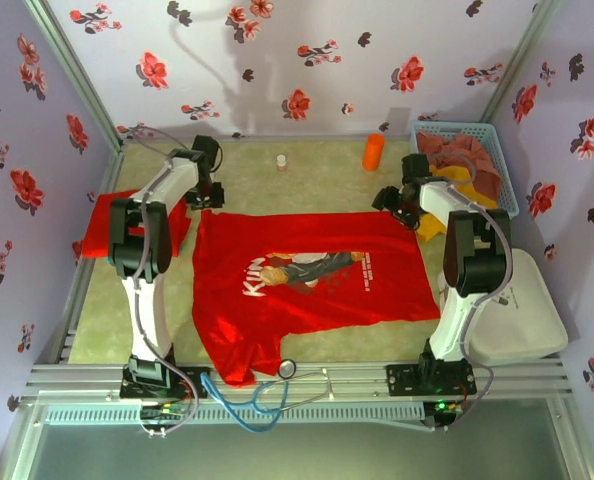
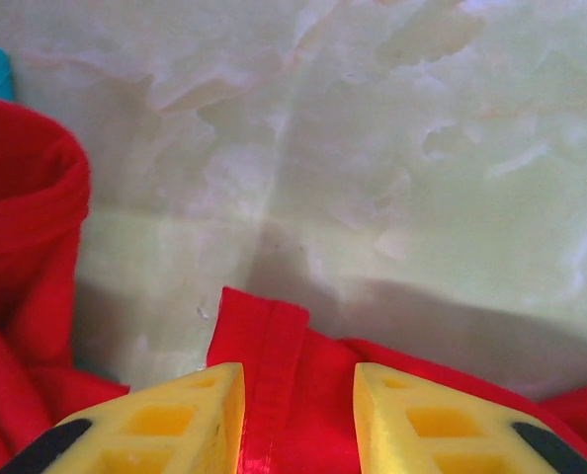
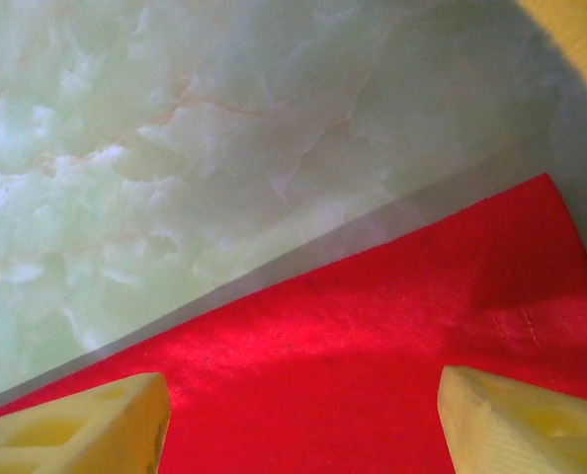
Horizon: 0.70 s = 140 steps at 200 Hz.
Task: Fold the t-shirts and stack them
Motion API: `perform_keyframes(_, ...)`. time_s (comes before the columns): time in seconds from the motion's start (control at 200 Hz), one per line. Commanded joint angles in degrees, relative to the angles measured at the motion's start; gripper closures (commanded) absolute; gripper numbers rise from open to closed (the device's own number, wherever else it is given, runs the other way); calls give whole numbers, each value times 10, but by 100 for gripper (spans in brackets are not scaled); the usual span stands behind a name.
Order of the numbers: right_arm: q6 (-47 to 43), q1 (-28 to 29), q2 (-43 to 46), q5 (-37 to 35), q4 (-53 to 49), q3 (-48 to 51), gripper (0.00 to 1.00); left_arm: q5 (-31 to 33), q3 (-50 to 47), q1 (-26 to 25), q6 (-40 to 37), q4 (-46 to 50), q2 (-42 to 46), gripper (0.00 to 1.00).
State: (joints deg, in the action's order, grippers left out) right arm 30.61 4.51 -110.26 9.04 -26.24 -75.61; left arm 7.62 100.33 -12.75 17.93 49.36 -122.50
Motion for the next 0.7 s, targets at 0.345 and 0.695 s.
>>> perform_keyframes(0.345,6,-8,-45,-17,-19,-40,29,55,70,-4,-35,68,-67,75)
perform_keyframes(0.695,11,-10,-58,-16,-16,-42,29,72,84,-3,-49,84,-73,86)
